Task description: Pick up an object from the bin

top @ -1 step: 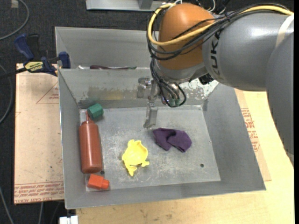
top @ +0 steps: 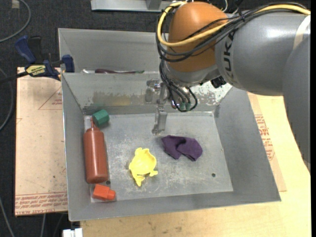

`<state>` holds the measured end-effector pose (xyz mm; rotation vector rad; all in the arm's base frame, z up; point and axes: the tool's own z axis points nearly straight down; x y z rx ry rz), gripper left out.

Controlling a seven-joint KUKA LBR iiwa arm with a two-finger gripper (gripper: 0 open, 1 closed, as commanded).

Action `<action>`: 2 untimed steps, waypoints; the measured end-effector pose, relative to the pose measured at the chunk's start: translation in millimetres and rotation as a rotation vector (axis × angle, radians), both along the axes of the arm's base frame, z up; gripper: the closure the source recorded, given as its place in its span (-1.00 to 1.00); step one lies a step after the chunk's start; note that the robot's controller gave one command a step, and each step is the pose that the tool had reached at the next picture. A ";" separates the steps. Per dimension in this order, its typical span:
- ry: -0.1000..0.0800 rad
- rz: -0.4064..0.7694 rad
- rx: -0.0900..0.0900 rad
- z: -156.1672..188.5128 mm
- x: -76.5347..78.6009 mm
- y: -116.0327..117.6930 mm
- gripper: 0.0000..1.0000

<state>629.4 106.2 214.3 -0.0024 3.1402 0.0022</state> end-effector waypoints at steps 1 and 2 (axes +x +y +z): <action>-0.001 0.042 0.001 -27.9 -24.5 -24.3 -1.00; 0.009 -0.011 0.000 -36.0 -31.7 -47.8 -1.00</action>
Offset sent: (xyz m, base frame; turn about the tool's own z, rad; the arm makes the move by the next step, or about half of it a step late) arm -0.0229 -0.0597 -0.0151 0.0671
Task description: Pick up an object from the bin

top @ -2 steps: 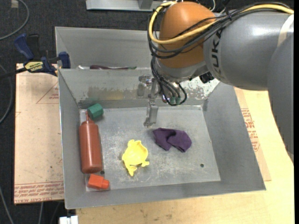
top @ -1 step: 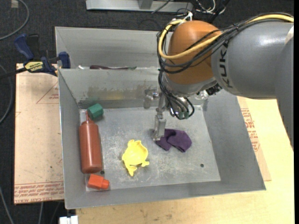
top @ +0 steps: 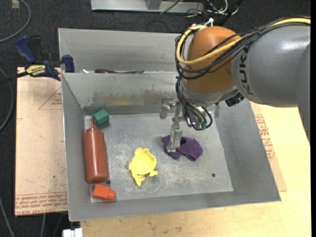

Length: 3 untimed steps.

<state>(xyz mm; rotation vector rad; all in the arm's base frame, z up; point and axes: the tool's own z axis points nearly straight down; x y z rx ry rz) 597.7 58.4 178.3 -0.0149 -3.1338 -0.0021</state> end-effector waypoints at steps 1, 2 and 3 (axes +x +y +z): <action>-0.019 0.027 0.001 -25.3 -7.3 -2.2 -1.00; -0.001 0.208 0.004 -51.0 -12.8 -21.2 -1.00; -0.004 0.204 0.003 -51.6 -11.0 -29.3 -1.00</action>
Offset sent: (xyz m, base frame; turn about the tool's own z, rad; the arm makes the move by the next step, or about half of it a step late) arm -0.0120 -0.0555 -0.0565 -0.1126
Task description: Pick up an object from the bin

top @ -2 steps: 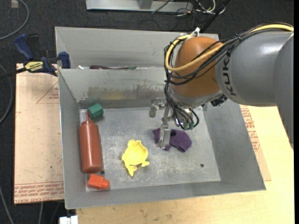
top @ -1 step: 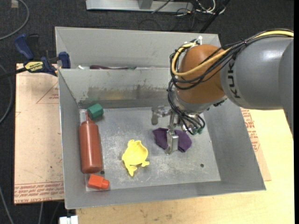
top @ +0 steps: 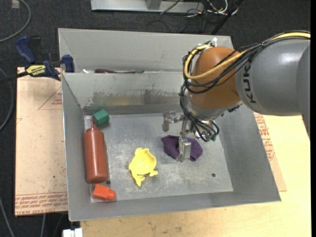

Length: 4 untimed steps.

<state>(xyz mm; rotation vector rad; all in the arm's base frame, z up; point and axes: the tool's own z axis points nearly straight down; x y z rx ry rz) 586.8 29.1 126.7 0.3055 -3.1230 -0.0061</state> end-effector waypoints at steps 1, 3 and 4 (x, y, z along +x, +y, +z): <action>0.009 -0.191 -0.003 -0.9 -1.1 -8.1 -1.00; -0.003 0.308 0.003 -56.1 -37.3 -66.3 1.00; -0.004 0.308 0.003 -56.1 -37.3 -66.3 1.00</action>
Offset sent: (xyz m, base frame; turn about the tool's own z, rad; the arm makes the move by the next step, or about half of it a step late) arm -0.0383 -0.0668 -0.0567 -0.3116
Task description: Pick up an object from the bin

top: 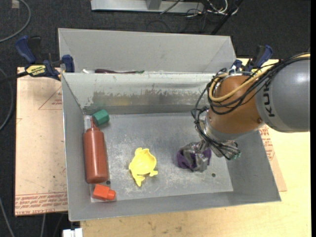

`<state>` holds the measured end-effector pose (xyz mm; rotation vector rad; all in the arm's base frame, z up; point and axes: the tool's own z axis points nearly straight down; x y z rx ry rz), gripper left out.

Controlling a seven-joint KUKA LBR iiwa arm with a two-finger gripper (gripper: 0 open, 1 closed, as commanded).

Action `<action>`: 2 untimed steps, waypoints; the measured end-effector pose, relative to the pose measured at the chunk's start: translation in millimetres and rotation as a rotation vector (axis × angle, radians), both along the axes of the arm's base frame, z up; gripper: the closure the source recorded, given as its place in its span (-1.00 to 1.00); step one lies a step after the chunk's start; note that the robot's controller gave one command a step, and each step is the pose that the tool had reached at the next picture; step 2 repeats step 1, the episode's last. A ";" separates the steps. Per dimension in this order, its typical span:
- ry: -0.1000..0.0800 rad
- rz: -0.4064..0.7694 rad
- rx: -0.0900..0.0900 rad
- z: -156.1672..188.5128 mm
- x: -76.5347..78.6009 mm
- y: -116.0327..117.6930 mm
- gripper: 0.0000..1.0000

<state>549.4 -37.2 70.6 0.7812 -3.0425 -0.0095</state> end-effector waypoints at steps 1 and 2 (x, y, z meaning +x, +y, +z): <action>0.000 0.000 0.000 0.0 0.0 0.0 1.00; 0.000 0.000 0.000 0.0 0.0 0.0 1.00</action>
Offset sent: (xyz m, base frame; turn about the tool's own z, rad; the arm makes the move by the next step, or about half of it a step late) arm 0.0062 -0.0042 0.1205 0.0047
